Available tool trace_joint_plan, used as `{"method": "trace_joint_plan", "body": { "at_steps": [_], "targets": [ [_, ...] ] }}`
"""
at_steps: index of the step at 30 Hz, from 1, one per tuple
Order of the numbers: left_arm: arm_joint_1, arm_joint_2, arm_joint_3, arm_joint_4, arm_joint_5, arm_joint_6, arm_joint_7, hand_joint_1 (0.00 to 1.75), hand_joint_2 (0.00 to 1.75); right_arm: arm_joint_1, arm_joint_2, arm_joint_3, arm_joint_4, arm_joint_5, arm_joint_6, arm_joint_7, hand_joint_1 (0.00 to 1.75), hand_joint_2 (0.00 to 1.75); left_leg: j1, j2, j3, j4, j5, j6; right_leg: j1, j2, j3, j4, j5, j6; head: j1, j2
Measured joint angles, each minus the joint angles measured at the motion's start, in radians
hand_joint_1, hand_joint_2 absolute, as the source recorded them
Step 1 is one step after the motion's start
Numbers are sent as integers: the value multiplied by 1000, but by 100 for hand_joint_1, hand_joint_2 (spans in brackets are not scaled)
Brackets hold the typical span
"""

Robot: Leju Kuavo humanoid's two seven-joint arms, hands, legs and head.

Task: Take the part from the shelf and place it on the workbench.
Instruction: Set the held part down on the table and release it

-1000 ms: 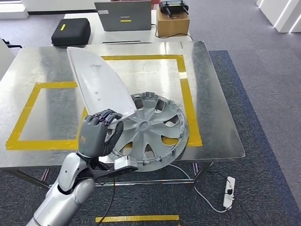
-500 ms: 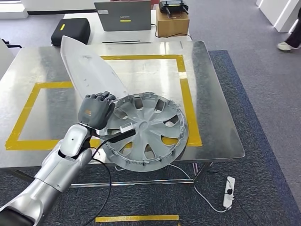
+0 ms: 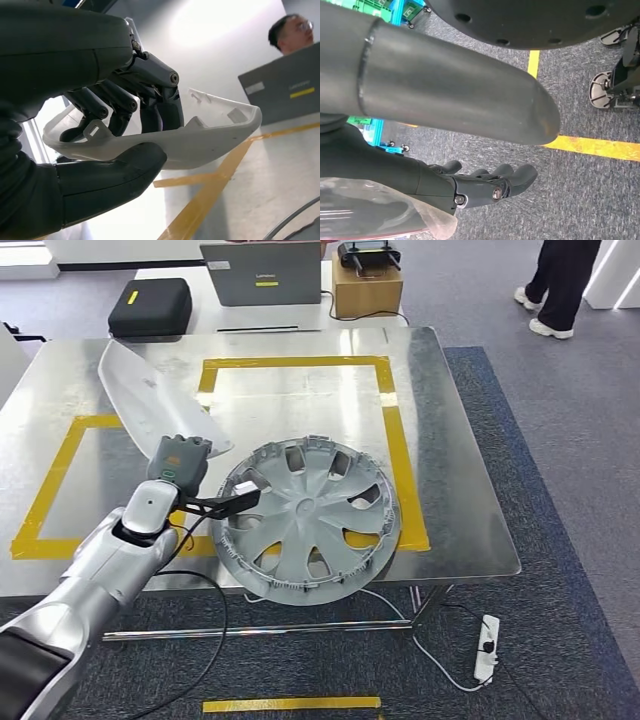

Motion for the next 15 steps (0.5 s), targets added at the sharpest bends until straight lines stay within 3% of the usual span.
{"method": "trace_joint_plan", "body": {
  "at_steps": [8,15],
  "targets": [
    [-30,10,4,89,-7,-80,49,175,175,-1,-2,0,1,3,6,13,0,0,0,0,0,0,0,0,0,0,0,0,0,0,0,0],
    [-36,12,14,120,-9,-90,61,175,175,-1,-5,0,1,3,7,17,0,0,0,0,0,0,0,0,0,0,0,0,0,0,0,0]
  ]
}}
